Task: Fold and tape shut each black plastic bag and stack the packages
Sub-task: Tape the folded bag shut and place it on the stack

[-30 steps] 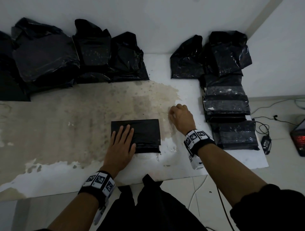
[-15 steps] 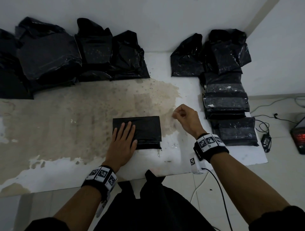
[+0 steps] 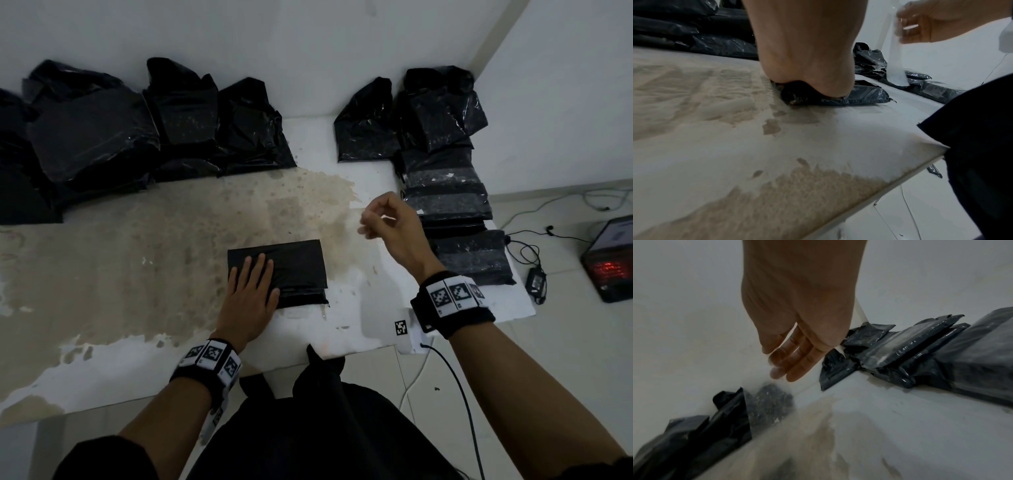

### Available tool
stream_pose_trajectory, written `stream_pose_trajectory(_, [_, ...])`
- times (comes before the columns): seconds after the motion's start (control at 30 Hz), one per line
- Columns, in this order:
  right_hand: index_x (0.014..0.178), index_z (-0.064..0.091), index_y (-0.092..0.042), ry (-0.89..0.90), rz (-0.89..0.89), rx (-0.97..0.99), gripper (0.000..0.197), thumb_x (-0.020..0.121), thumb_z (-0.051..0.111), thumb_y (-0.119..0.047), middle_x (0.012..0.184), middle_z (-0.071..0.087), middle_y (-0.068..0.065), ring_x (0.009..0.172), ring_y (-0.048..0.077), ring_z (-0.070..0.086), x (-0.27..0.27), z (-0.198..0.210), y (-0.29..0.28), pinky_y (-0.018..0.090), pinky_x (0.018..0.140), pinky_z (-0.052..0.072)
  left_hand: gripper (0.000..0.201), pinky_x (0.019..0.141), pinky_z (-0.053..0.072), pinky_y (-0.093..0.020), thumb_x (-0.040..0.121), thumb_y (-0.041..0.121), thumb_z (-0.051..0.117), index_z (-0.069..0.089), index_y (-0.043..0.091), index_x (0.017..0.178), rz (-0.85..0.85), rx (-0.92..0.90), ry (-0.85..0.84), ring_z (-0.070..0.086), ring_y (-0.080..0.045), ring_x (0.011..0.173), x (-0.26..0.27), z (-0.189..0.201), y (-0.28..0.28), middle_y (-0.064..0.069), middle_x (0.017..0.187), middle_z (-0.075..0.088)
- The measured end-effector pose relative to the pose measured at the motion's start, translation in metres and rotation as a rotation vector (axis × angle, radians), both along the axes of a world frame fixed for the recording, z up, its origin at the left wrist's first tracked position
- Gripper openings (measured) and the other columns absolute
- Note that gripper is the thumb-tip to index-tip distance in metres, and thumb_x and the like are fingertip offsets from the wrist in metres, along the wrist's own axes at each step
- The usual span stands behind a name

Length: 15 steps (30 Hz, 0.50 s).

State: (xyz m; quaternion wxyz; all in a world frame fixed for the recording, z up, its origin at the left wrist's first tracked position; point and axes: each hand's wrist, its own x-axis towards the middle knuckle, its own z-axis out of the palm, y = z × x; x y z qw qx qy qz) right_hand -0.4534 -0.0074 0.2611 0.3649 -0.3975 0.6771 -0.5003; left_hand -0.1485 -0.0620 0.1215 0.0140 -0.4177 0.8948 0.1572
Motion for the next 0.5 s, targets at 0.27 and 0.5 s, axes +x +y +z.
stream_pose_trajectory(0.27, [0.098,0.056,-0.005,-0.150,0.053,-0.059,0.011,0.096,0.066,-0.002,0.089,0.064,0.017,0.073,0.032,0.071,0.032,0.041,-0.025,0.037,0.066,0.060,0.089,0.126,0.005,-0.035,0.092,0.074,0.011,0.013,0.018,0.161,0.189,0.295,0.439,0.007,-0.013,0.155,-0.030,0.055,-0.008,0.001,0.168,0.013])
stream_pose_trajectory(0.5, [0.103,0.055,-0.008,-0.354,0.061,-0.091,0.013,0.096,0.066,-0.005,0.093,0.070,0.014,0.076,0.029,0.071,0.069,0.055,-0.042,0.035,0.068,0.059,0.045,0.106,0.041,-0.024,0.096,0.046,0.061,0.054,0.026,0.136,0.185,0.598,0.833,0.052,0.001,0.126,-0.064,0.125,-0.044,0.011,0.134,0.060])
